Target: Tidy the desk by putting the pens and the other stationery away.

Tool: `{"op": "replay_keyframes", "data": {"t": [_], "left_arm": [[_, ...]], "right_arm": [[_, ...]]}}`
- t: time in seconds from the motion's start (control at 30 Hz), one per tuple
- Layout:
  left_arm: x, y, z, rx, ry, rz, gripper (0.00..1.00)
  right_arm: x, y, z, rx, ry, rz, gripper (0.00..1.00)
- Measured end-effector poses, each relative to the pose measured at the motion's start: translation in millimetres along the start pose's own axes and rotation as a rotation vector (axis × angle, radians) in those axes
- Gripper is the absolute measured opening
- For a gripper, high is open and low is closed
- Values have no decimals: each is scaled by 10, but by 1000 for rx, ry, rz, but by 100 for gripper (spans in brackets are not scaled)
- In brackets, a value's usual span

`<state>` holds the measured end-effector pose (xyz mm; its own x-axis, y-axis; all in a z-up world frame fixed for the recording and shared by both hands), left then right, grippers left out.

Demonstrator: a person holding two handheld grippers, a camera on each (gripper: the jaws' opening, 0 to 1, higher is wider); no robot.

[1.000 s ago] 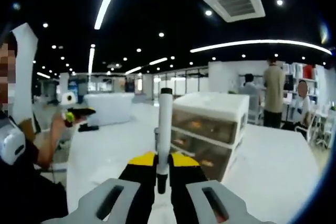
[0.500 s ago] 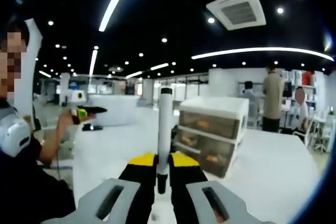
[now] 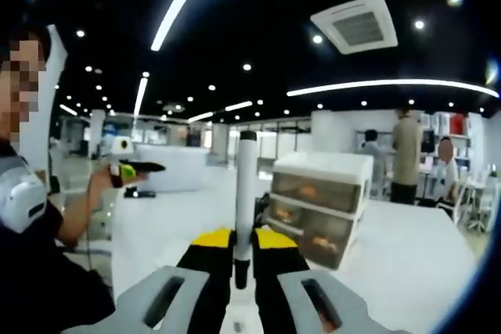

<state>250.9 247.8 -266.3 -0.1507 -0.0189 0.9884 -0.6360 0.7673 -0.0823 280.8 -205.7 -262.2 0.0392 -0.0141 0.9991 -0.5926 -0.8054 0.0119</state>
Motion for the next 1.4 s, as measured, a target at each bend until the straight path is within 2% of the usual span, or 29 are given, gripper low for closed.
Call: {"op": "replay_keyframes", "data": {"t": [0.17,0.3,0.63,1.1,1.4], "left_arm": [[7,7,8,-1,-1,1,61],[13,7,17,-2,-3,1,61],[15,11,22,-1,-4,2,61],[23,11,4,-1,-6,3,61],[6,14,-16,2,3,5,61]], "right_arm": [[-24,-17,-77,1,2,1,7],[20,47,14,-2,-3,11,7],[52,92,76,-15,-7,25,7],[48,32,64,9,-33,34,7],[60,-127,41,56,-81,41,7]]}}
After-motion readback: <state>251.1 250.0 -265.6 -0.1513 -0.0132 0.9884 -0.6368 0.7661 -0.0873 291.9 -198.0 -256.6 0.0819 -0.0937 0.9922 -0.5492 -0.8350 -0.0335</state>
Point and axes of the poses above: the point that each gripper's makers call its tool centre point, and the gripper's own axes: y roughly backward along the fingers, z roughly to its right, x roughly out of its top, the point moved 10 cm from there along y, roughly backward along the fingers, and after that the axes turned 6 degrees about -y, right-handed, at the moved point
